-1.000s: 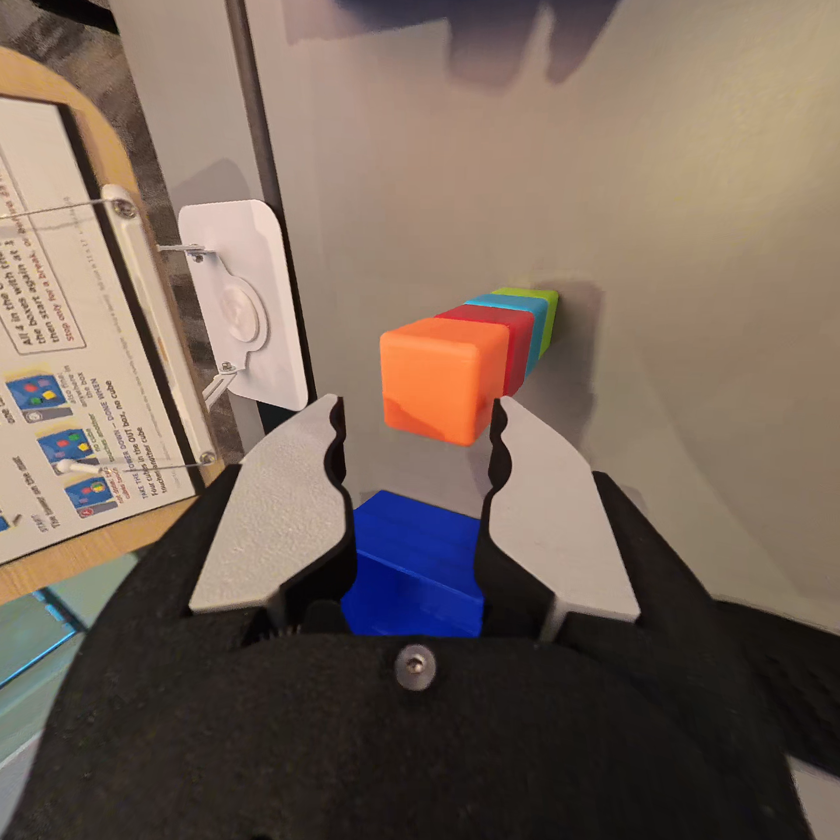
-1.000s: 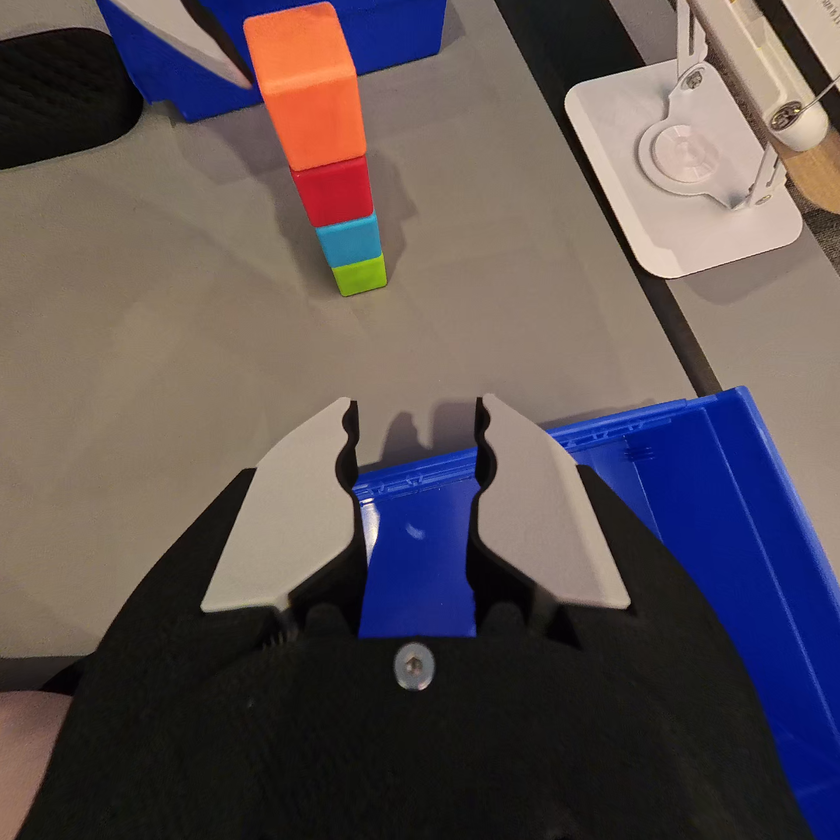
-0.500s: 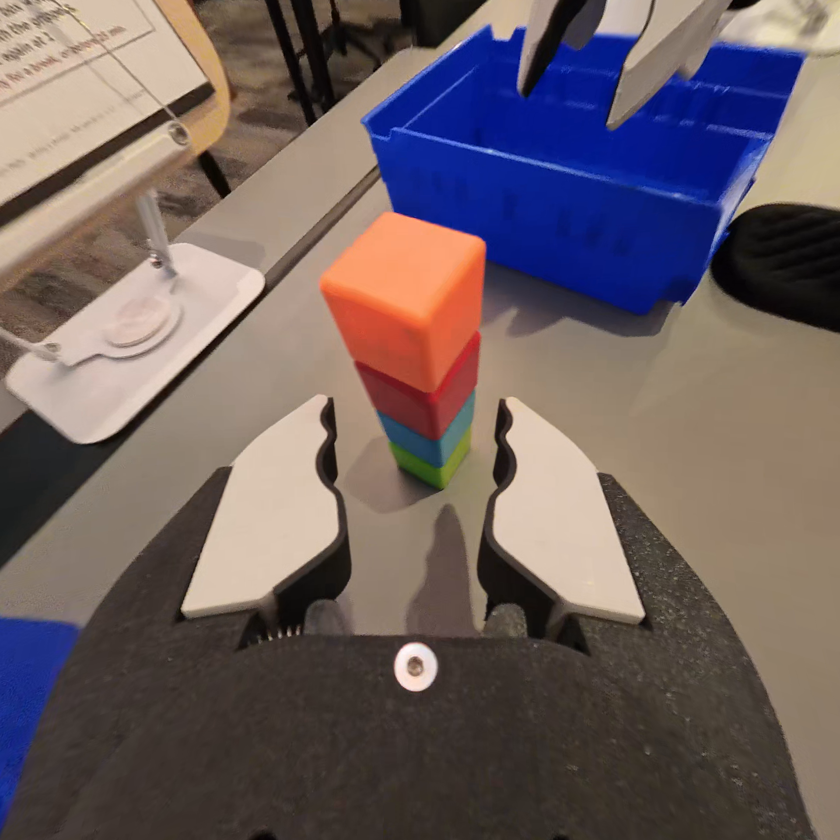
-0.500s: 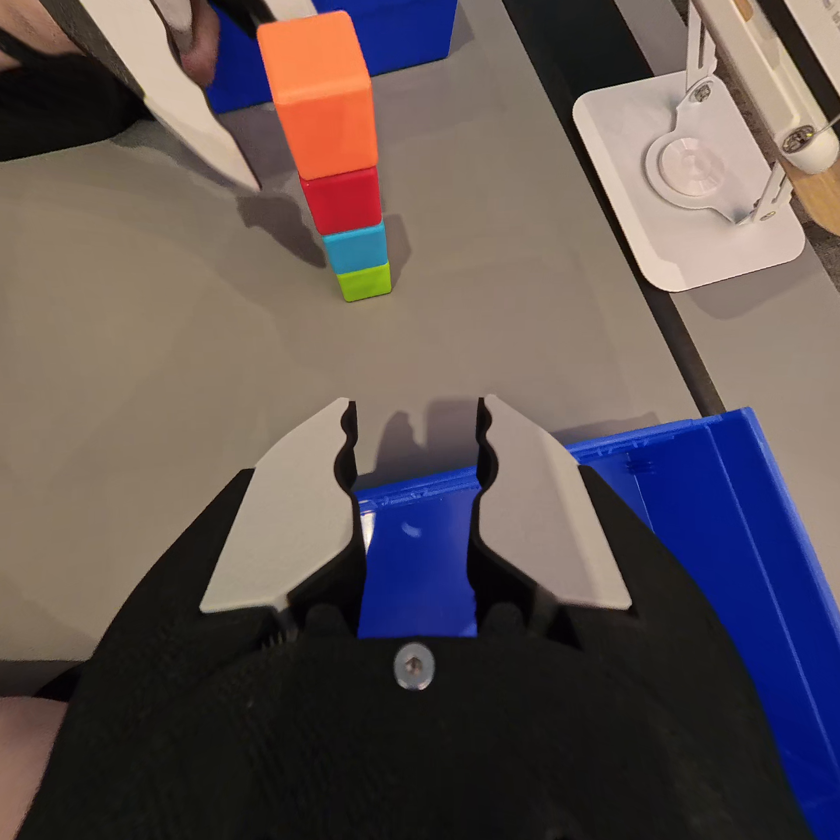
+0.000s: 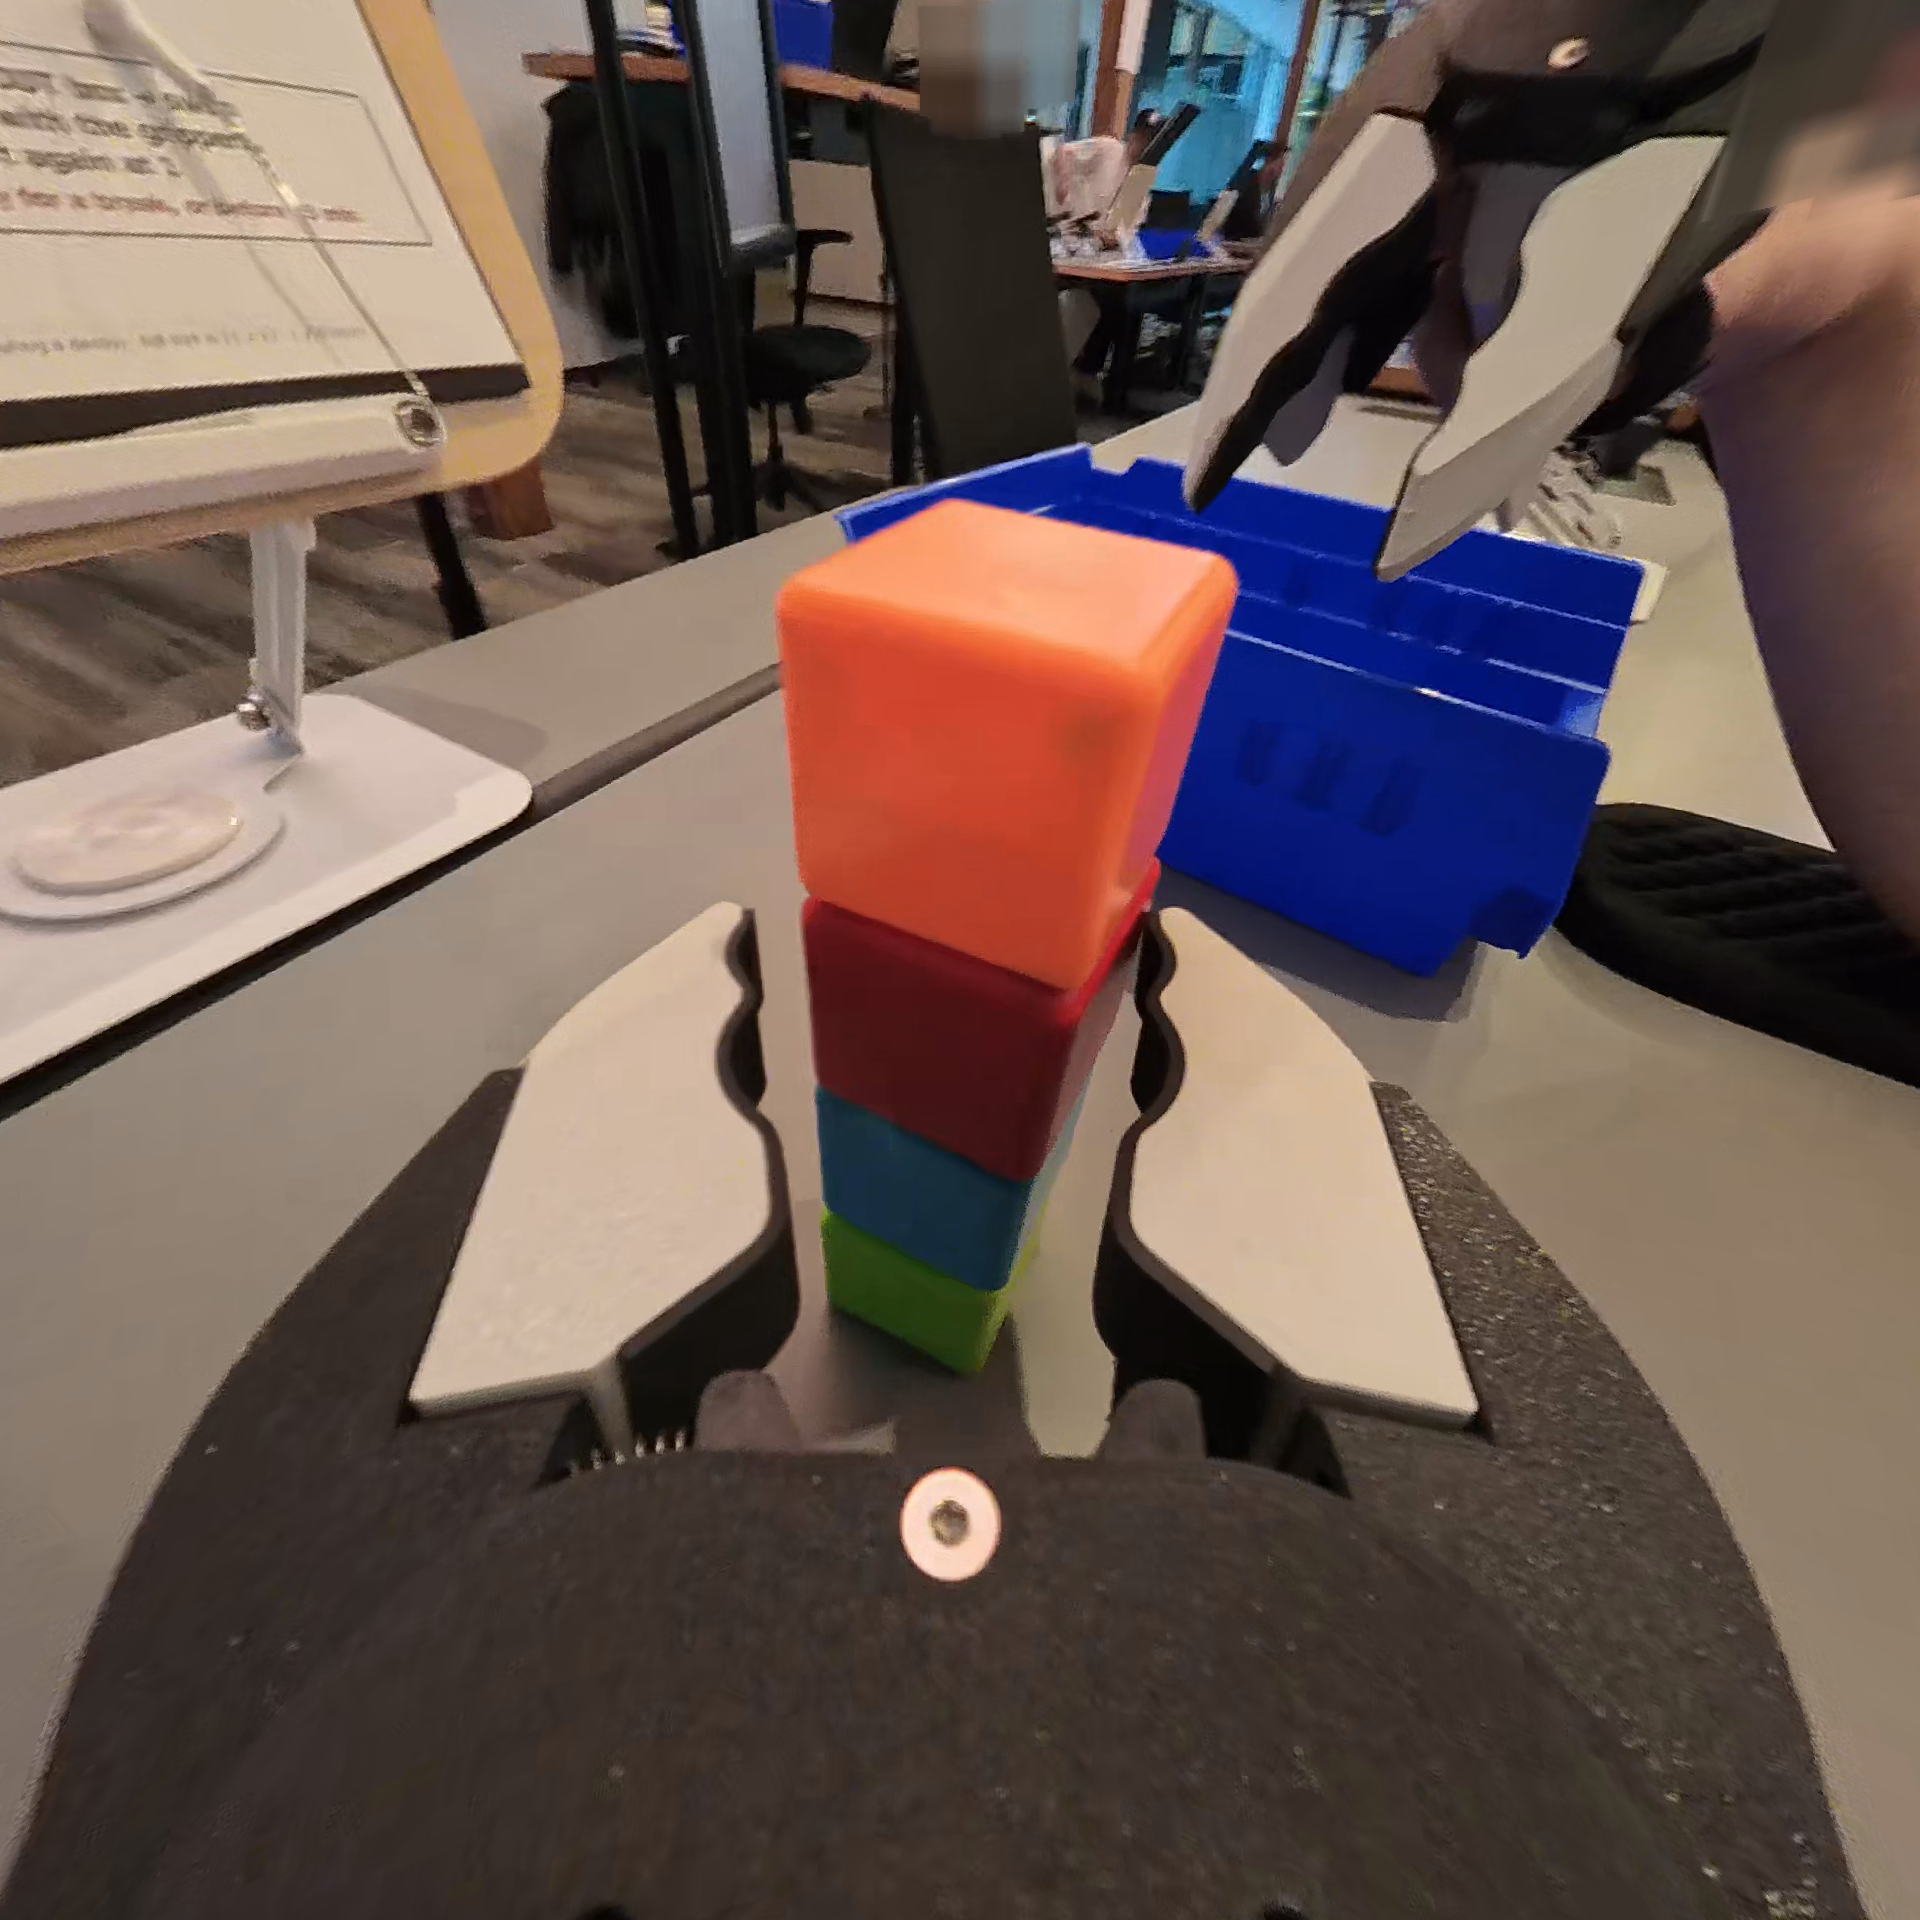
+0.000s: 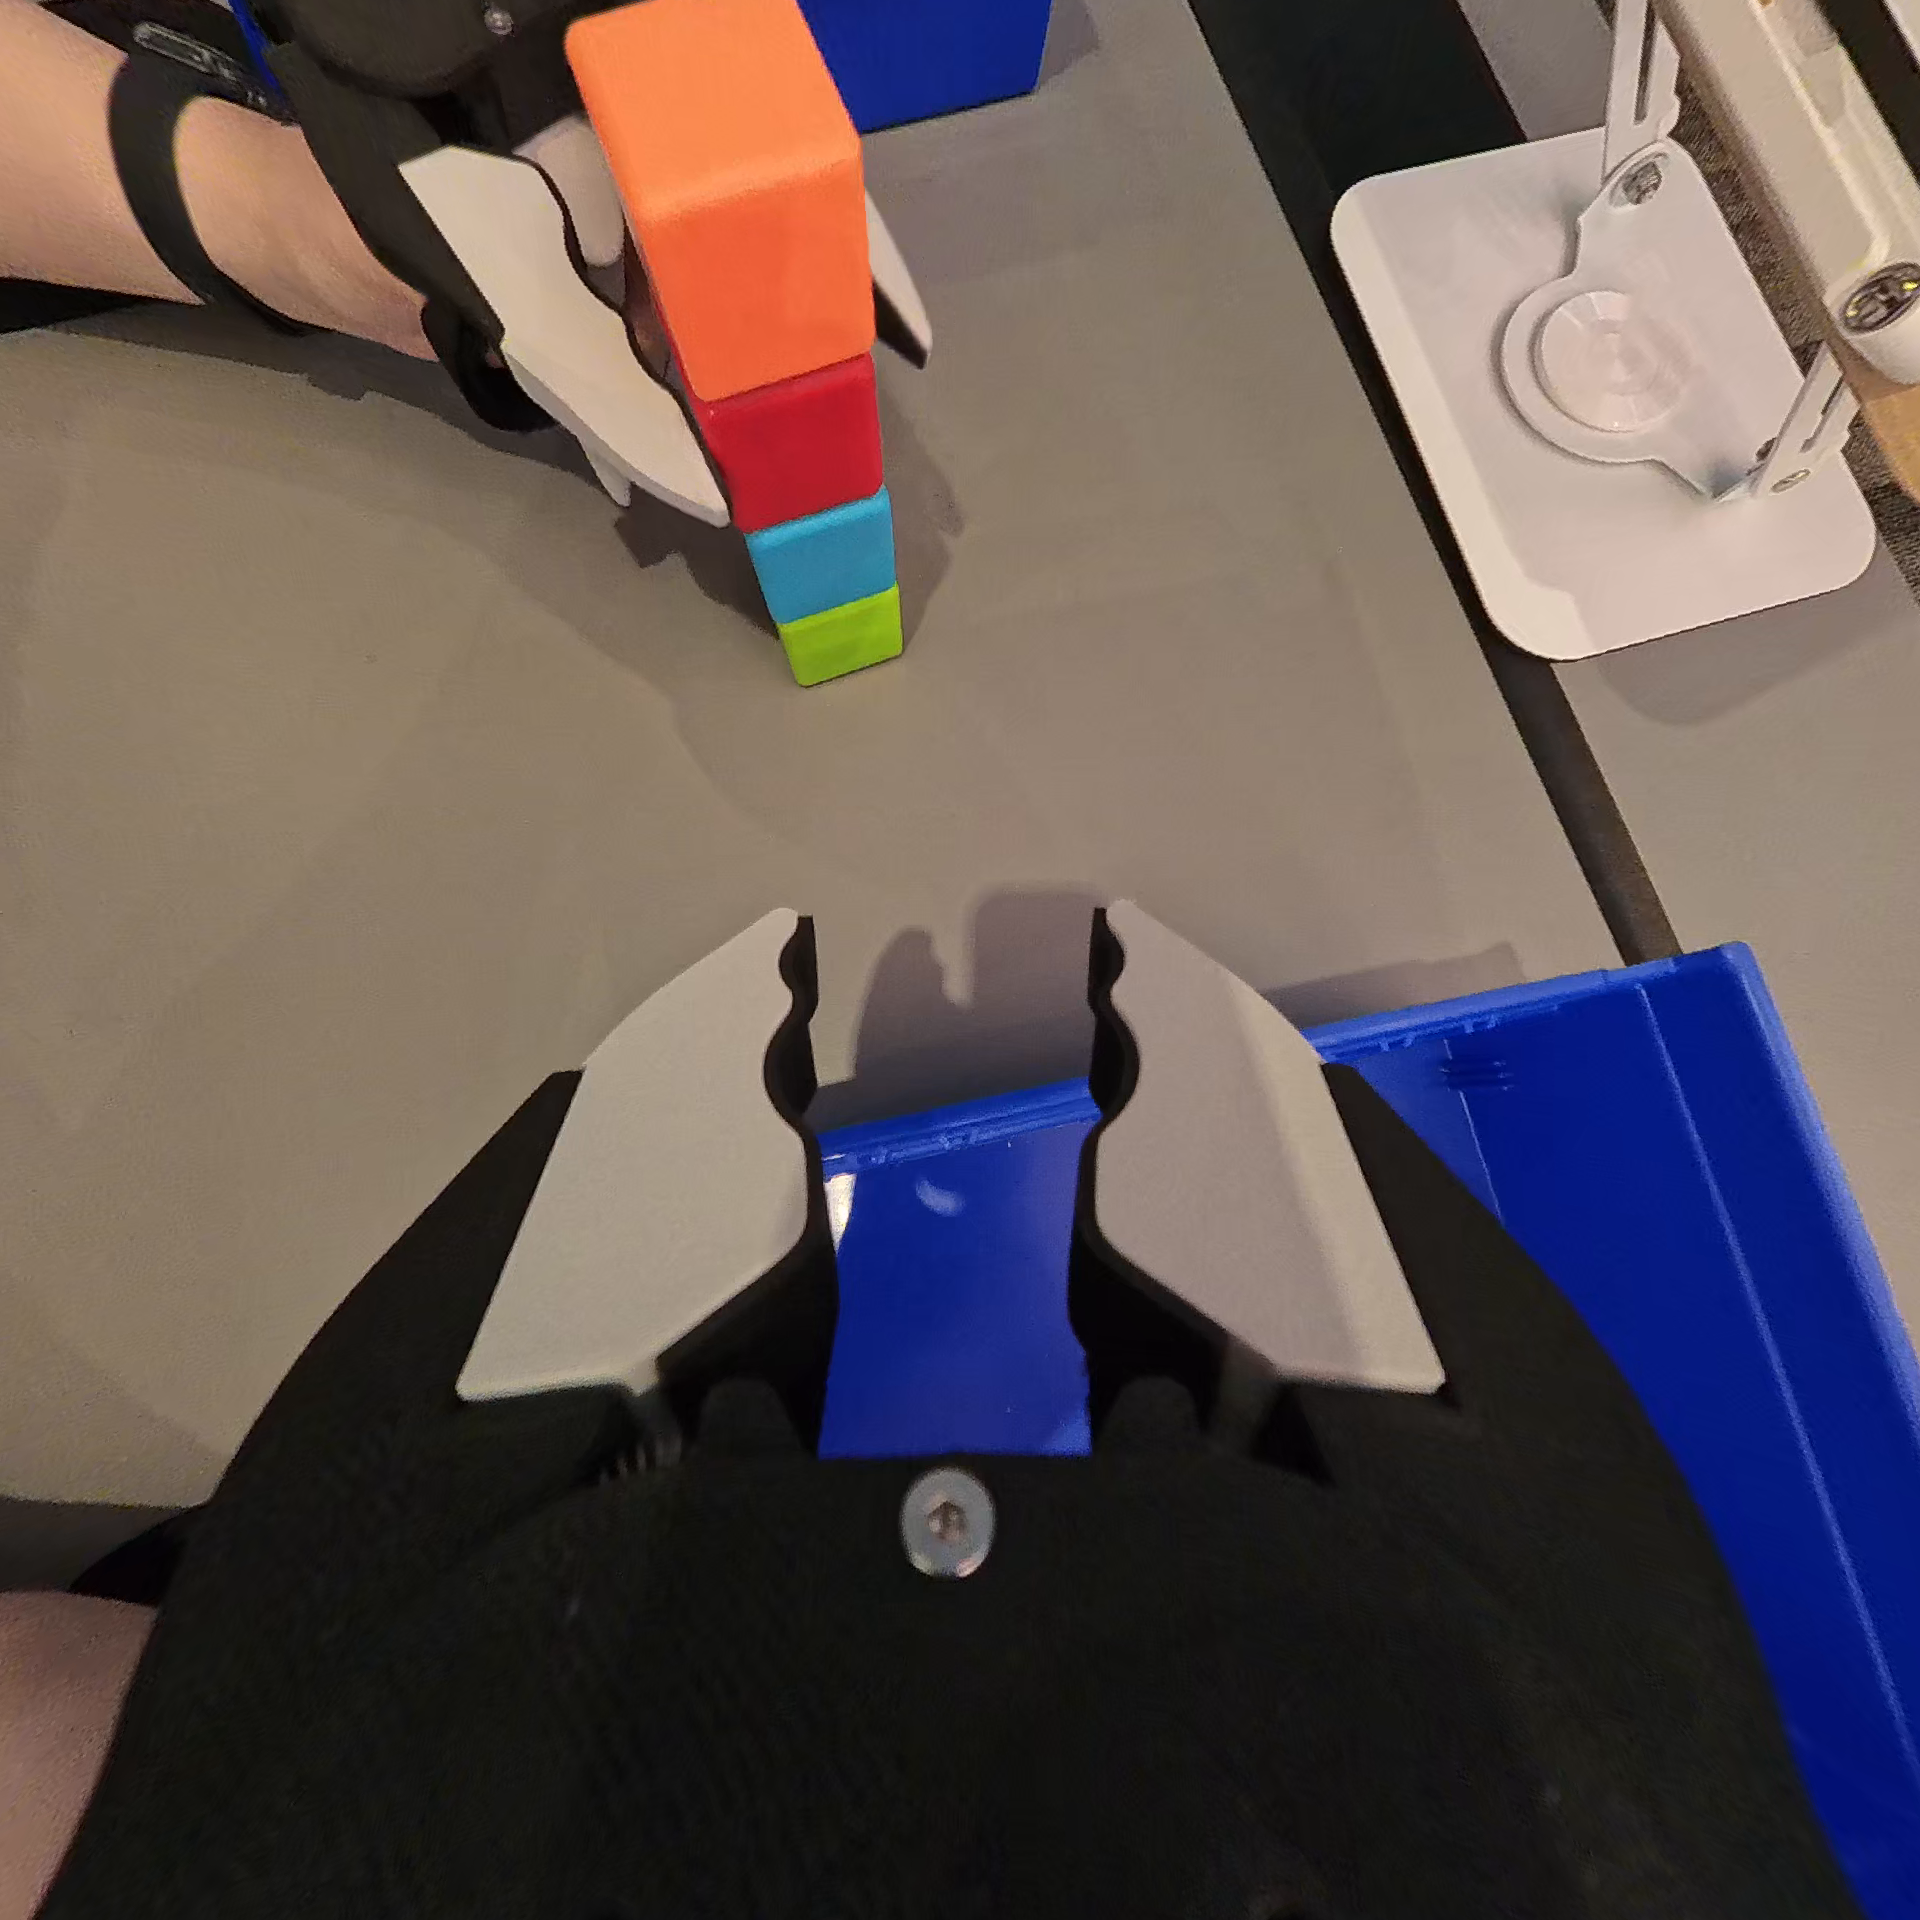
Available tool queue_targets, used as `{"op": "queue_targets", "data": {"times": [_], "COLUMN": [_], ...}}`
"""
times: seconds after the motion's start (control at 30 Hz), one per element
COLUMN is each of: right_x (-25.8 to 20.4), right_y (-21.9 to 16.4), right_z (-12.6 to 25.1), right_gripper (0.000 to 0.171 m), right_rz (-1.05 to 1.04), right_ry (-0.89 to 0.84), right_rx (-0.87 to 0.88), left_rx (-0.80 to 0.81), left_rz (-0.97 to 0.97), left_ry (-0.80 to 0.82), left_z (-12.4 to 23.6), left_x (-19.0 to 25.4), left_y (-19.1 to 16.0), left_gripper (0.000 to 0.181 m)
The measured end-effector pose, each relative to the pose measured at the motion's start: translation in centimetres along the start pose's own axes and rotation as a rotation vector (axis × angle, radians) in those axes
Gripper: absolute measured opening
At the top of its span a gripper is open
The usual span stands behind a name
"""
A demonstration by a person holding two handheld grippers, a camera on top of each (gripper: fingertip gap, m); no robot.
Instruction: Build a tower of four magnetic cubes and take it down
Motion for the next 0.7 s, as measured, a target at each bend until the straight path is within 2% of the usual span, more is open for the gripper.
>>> {"op": "queue_targets", "data": {"times": [0.07, 0.23, 0.37, 0.5, 0.63, 0.7], "right_x": [0.0, -0.2, -1.3, -3.7, -4.9, -5.2], "right_y": [0.0, 0.6, 3.5, 6.5, 7.1, 6.9], "right_z": [-0.1, -0.7, -1.5, -4.0, -6.9, -7.9], "right_gripper": [0.051, 0.051, 0.052, 0.068, 0.07, 0.07], "right_rz": [0.0, 0.015, 0.061, 0.118, 0.163, 0.12], "right_ry": [0.006, 0.021, 0.026, 0.06, 0.05, 0.117], "right_rx": [0.002, 0.031, 0.19, 0.345, 0.316, 0.307], "left_rx": [0.011, 0.027, 0.017, 0.014, 0.007, 0.004], "left_rz": [0.014, 0.056, 0.056, 0.055, 0.053, 0.05], "left_ry": [-0.036, -0.052, -0.092, -0.12, -0.134, -0.143], "left_z": [-0.2, -0.4, -0.3, -0.1, 0.2, 0.2], "left_x": [0.2, 0.5, 1.4, 2.1, 2.5, 2.7], "left_y": [-0.1, -0.3, -0.4, -0.4, -0.4, -0.5], "left_gripper": [0.061, 0.059, 0.059, 0.058, 0.058, 0.058]}}
Point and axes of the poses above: each gripper's, where its closed fingertips meet, z back along the fingers, y out of its top, x = y × z across the jaws, the point moved 8 cm from there along z, back along the fingers, and after that the axes turned 12 degrees about x, right-handed, at the moved point
